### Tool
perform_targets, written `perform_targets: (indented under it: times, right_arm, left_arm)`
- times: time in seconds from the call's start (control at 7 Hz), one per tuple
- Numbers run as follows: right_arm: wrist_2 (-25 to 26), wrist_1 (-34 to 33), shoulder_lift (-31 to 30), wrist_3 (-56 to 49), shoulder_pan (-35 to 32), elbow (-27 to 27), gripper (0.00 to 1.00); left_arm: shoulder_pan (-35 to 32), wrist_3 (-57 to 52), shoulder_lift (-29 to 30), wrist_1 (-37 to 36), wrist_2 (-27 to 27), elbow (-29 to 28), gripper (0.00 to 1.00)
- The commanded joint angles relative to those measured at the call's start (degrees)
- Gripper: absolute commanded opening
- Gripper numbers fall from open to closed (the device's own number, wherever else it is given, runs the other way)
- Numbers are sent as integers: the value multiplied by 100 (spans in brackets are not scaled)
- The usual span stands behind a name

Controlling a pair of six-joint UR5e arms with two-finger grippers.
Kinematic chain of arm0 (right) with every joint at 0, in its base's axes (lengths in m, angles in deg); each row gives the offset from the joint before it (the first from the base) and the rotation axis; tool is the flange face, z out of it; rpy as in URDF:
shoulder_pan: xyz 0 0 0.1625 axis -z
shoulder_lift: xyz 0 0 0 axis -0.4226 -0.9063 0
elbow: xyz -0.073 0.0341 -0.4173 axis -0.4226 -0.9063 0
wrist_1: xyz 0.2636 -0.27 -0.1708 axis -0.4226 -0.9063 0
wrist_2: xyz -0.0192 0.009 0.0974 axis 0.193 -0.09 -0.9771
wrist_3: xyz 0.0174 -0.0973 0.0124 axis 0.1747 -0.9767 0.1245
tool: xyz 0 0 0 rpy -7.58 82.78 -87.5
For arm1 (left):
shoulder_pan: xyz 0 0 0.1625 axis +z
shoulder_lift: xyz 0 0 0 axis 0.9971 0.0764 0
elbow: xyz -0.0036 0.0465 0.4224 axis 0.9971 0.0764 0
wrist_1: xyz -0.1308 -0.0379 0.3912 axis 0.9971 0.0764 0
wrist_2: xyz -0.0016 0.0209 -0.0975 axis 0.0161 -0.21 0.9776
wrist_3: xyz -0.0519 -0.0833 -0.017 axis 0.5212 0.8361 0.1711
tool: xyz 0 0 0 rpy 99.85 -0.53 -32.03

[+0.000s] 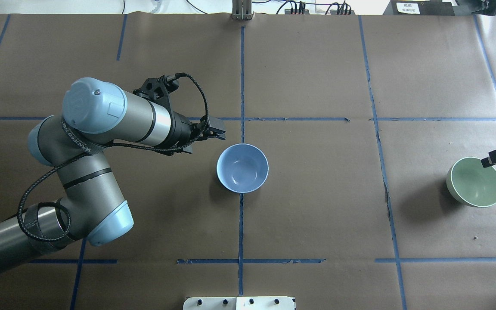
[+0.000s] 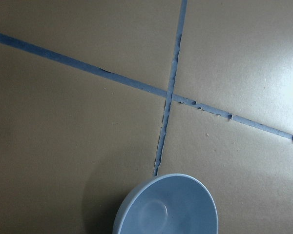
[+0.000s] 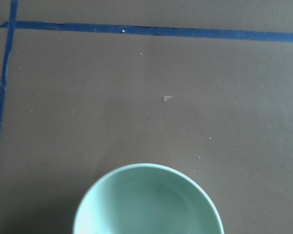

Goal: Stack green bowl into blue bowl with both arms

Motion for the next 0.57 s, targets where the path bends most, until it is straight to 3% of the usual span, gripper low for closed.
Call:
perform_targets:
  times: [0.0,0.29,0.43]
  right_arm:
    - [80,1518,-103,177,69,-1073,99]
    - [-8,1727,-50,238,218,-1384,98]
    - [-87,1736,46,483,262,-1385,91]
  left_arm:
    - [11,21,8,0,-9,-10,100]
    - [3,30,8,0,-1,8,100]
    - [-6,30,0,0,-9,34,100]
